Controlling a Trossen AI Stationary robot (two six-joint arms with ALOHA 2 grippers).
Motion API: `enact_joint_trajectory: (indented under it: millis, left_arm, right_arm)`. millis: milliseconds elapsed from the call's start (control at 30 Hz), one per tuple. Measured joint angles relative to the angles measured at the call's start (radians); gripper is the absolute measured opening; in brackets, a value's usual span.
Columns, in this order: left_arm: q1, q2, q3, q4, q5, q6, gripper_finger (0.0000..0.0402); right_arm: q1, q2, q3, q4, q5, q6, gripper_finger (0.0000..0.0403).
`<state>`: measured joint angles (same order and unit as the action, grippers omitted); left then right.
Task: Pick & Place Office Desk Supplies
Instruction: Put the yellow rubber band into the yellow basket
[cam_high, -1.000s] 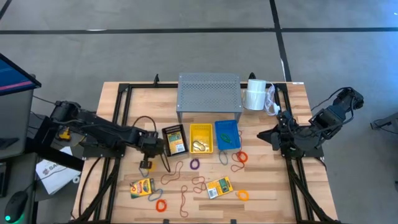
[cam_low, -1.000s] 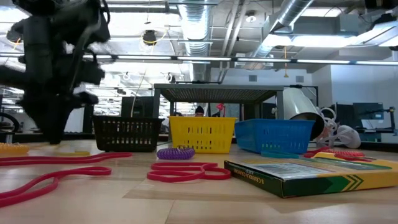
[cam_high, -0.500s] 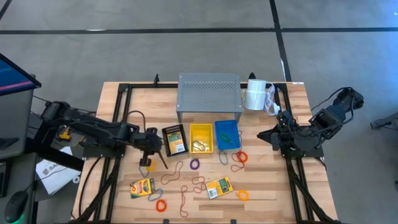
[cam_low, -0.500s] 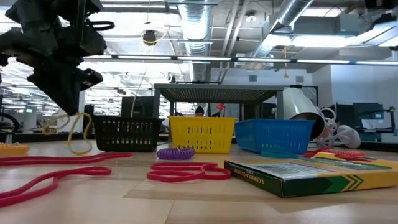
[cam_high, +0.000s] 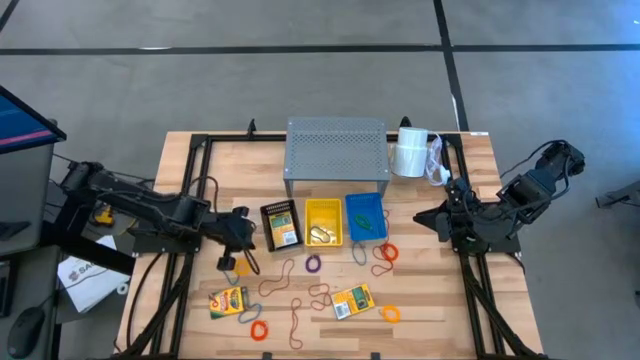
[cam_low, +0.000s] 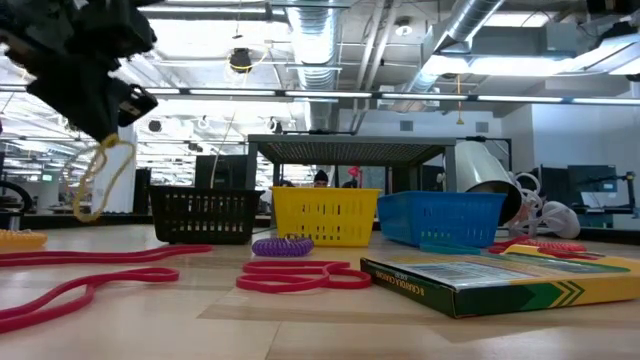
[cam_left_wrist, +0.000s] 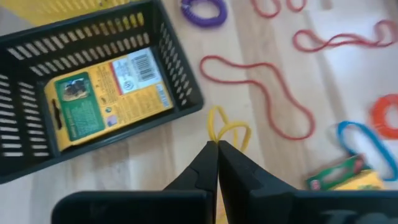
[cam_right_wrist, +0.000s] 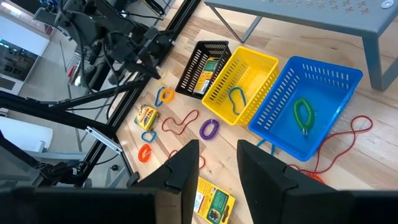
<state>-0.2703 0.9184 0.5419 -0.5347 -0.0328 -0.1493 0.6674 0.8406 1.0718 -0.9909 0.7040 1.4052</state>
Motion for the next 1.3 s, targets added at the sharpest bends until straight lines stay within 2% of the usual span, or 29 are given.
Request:
enact_joint_trajectory:
  millis: [300,467,667,1067,1300]
  left_arm:
    - [-0.042,-0.076,0.0,0.019,0.005,-0.126,0.0]
    - [-0.043,-0.082,0.0,0.137,-0.015,-0.143,0.0]
    - [-0.043,-0.066,0.001,0.316,-0.095,-0.139,0.0]
    - [0.039,0.124,0.005,0.721,-0.156,-0.155,0.0]
    - [0.134,0.267,0.116,0.743,-0.152,-0.147,0.0]
  right_arm:
    - [0.0,0.0,0.0,-0.003,0.002,-0.002,0.0107]
    - [0.0,0.0,0.0,0.002,0.003,0.001,0.0107]
    - [-0.001,0.0,0.0,0.006,0.003,0.001,0.0107]
    - [-0.003,0.0,0.0,0.027,0.003,0.001,0.0107]
    - [-0.003,0.0,0.0,0.036,0.004,0.0,0.0107]
